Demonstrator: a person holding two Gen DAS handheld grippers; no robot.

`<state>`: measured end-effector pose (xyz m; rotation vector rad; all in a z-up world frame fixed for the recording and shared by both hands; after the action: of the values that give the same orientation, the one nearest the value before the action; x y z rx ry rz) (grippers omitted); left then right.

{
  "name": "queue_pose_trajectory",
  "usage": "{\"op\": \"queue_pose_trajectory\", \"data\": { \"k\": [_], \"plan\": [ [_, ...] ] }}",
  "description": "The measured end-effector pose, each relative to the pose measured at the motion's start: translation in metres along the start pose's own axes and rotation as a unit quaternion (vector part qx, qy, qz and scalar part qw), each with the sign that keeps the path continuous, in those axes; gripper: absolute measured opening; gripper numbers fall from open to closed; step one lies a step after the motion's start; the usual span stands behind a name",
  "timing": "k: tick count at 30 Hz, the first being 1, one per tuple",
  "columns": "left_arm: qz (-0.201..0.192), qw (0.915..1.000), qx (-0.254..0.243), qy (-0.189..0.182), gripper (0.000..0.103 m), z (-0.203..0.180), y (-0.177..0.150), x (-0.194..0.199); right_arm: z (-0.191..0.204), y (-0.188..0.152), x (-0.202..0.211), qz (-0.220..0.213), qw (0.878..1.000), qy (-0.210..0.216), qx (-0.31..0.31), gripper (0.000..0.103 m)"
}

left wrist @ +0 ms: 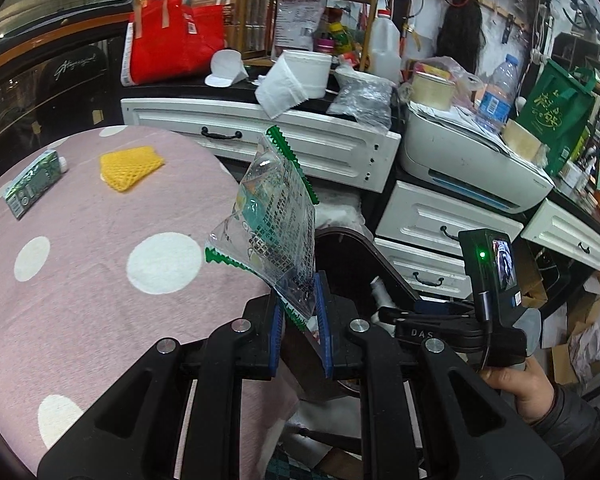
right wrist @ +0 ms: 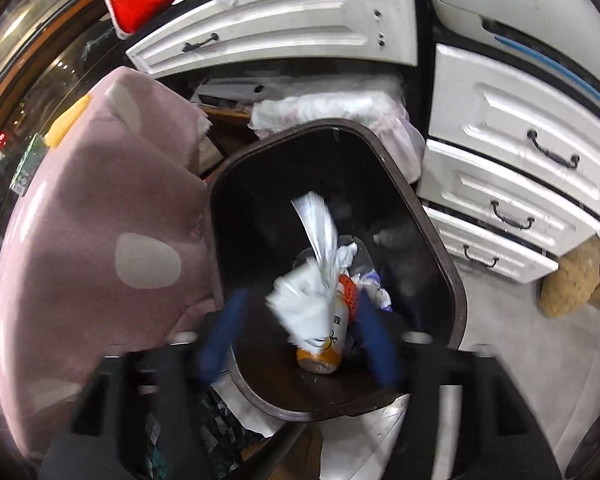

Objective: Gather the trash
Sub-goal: 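Carry both wrappers over the bin and open both grippers to drop them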

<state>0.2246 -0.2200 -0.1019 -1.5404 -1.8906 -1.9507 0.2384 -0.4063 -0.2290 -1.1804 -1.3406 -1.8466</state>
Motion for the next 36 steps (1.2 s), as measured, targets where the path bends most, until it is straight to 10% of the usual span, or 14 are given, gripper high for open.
{"op": "queue_pose_trajectory", "data": {
  "k": [21,36],
  "plan": [
    [0.09,0.9933,-0.042,-0.059,0.016,-0.05,-0.026,-0.074,-0.075,0.035,0.076,-0.124,0.985,-0.041,-0.111,0.086],
    [0.174,0.9788,-0.085,-0.067,0.016,-0.069,-0.056,-0.125,-0.088,0.036,0.087,-0.135,0.982,-0.04,-0.127,0.087]
  ]
}}
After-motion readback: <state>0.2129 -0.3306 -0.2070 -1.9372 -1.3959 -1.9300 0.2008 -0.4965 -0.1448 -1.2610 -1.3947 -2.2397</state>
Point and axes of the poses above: each gripper's, at about its wrist camera, not at the fingertips, and x roughly against the way its jaws point, z to its left, y to its top, the point moved 9 cm from there along -x, roughly the way its jaws point, and after that the axes turned 11 degrees about -y, right-handed, at the moved point
